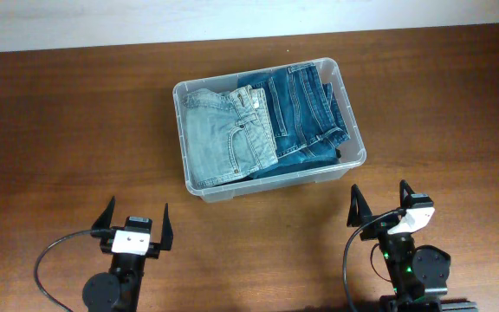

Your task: Pack container

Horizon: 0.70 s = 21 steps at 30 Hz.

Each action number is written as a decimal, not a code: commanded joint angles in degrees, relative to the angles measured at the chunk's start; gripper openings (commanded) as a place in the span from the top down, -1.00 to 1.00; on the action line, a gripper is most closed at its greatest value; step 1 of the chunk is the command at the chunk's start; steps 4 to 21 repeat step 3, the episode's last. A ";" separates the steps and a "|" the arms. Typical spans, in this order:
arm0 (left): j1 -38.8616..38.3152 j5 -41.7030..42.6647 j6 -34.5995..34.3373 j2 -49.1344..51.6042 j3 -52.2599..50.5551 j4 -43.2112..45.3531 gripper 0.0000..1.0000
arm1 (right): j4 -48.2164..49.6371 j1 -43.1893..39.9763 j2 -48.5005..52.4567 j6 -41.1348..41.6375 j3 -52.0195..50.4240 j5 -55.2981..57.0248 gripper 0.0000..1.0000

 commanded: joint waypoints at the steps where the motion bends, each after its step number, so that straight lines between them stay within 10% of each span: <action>1: 0.22 -0.44 0.85 -0.50 -0.35 -0.07 -0.99 | -0.22 -0.37 -0.44 -0.52 -0.42 0.48 -0.97; 21: 0.22 -0.42 0.85 -0.50 -0.35 -0.07 -0.99 | -0.22 -0.37 -0.44 -0.52 -0.42 0.46 -0.97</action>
